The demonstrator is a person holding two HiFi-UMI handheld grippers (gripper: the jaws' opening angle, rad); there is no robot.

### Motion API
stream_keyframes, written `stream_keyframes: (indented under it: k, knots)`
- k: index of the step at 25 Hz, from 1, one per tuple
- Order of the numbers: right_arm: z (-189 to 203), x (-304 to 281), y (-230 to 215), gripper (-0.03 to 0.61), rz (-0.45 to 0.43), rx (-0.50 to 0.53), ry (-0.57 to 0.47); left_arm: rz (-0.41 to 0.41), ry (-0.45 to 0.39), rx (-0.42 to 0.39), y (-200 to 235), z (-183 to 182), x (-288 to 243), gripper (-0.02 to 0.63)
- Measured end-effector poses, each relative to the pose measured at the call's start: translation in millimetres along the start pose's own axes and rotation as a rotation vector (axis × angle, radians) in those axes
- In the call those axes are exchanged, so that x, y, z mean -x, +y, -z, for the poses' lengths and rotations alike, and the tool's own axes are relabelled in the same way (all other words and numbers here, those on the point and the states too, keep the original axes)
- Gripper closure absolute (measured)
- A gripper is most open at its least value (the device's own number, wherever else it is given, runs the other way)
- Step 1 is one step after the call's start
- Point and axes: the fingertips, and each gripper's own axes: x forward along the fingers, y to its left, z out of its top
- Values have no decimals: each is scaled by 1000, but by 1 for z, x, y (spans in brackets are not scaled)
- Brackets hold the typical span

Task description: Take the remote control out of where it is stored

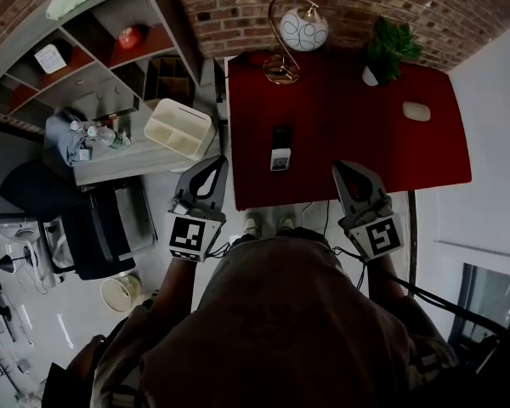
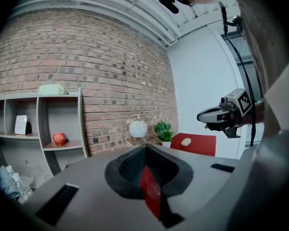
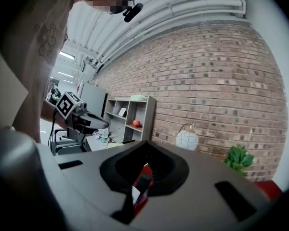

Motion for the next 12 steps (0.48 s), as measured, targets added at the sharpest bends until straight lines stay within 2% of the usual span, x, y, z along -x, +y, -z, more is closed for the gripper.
stream_keyframes:
  k: [6, 12]
  knots:
    - [-5, 8, -15, 566, -22, 0, -32, -53, -33, -42, -8, -20, -3, 603]
    - [-12, 20, -26, 566, -25, -39, -71, -52, -27, -51, -24, -28, -6, 603]
